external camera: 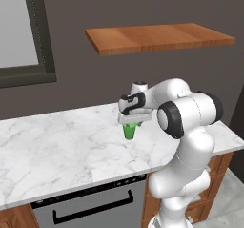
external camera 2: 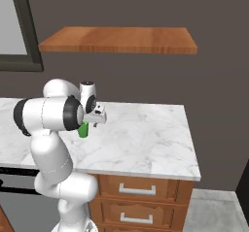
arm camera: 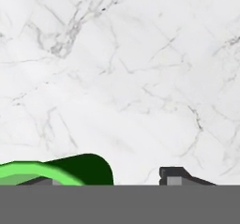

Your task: Place the pitcher and cup on the dining counter for serving.

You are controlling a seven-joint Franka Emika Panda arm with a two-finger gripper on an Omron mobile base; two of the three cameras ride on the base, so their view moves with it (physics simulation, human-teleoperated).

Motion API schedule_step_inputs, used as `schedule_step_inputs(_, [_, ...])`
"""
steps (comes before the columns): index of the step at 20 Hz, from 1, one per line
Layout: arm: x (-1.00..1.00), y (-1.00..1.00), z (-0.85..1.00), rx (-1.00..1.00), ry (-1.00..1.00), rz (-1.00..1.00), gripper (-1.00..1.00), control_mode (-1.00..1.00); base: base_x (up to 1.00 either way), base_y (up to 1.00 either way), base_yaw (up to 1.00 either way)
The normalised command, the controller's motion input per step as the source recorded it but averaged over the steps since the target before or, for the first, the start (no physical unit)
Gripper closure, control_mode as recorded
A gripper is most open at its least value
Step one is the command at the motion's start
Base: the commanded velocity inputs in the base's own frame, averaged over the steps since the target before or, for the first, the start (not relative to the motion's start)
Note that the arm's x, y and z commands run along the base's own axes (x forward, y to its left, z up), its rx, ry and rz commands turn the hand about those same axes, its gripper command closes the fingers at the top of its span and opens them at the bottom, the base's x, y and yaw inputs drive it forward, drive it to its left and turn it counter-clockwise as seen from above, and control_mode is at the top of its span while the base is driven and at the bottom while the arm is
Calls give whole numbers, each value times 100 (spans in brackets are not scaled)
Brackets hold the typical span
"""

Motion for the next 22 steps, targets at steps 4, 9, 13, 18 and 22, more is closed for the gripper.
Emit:
schedule_step_inputs(4, [0,0,0,0,0,0,100,-100,0,0,0])
schedule_step_inputs(9, [-1,0,2,0,-1,0,100,-100,0,0,0])
schedule_step_inputs(13, [-16,0,23,0,-7,0,100,-100,0,0,0])
schedule_step_inputs(18, [-28,0,51,0,-12,0,100,-100,0,0,0])
schedule_step_inputs(22, [-43,0,88,0,-16,0,100,-100,0,0,0])
